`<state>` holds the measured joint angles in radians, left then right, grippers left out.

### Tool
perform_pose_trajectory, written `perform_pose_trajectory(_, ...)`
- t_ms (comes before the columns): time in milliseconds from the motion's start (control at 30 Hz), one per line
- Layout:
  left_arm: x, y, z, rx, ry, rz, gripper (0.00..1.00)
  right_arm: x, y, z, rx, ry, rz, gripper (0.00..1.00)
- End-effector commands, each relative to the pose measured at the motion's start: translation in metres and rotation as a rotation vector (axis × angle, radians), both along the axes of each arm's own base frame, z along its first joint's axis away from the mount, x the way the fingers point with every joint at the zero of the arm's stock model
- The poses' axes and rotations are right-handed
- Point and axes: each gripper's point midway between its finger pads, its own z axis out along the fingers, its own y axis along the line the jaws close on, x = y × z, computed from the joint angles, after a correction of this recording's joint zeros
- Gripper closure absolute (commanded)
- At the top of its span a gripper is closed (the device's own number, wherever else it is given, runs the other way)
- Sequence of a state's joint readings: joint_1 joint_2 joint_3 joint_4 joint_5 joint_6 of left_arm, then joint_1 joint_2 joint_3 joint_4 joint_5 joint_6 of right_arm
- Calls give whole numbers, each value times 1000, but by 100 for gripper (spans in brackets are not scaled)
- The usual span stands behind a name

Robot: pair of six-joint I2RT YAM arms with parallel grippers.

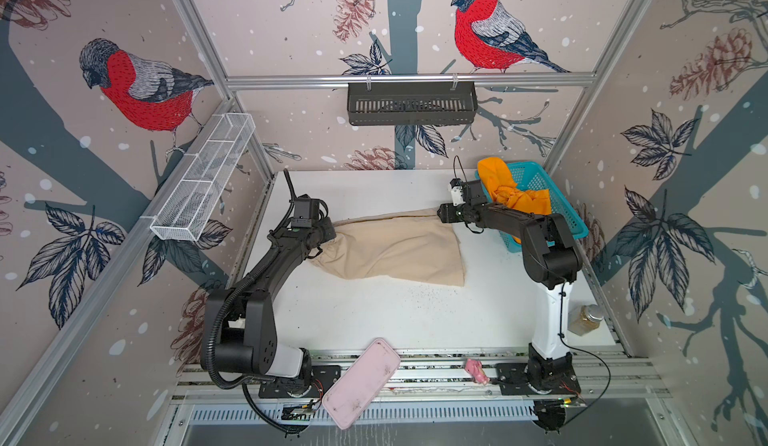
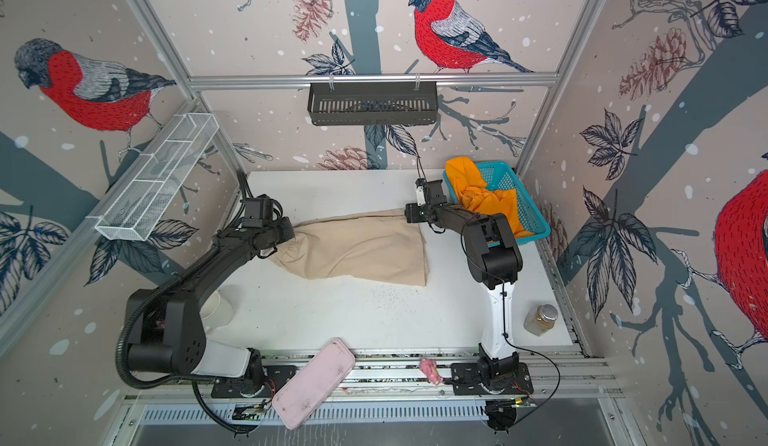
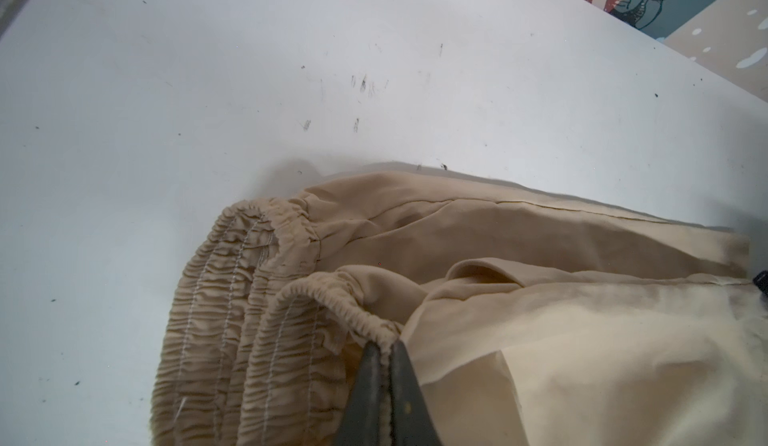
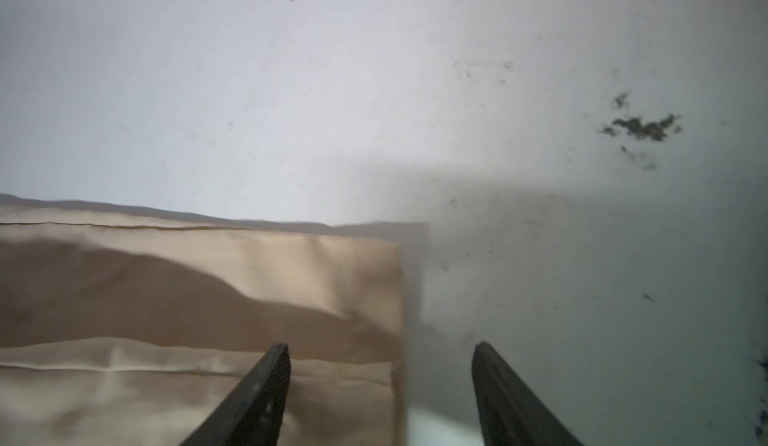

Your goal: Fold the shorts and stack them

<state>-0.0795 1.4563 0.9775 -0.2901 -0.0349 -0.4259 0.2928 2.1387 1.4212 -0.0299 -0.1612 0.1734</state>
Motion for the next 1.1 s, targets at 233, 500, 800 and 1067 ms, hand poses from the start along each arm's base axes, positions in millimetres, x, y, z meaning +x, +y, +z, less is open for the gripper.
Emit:
perform_pose_trajectory(233, -4, 42, -46, 96, 143, 159, 98, -1, -25, -14, -67, 32, -64, 30)
perform_pose_trajectory(500, 10, 51, -18, 50, 77, 165, 3, -34, -12, 50, 54, -49, -19, 24)
perform_pose_trajectory(800, 6, 11, 61, -101, -128, -20, 3, -126, 84, 53, 125, 16, 205, 27)
perform_pose_trajectory(1067, 2, -54, 30, -278, -203, -258, 3, -168, 109, 5, 208, 148, 218, 41)
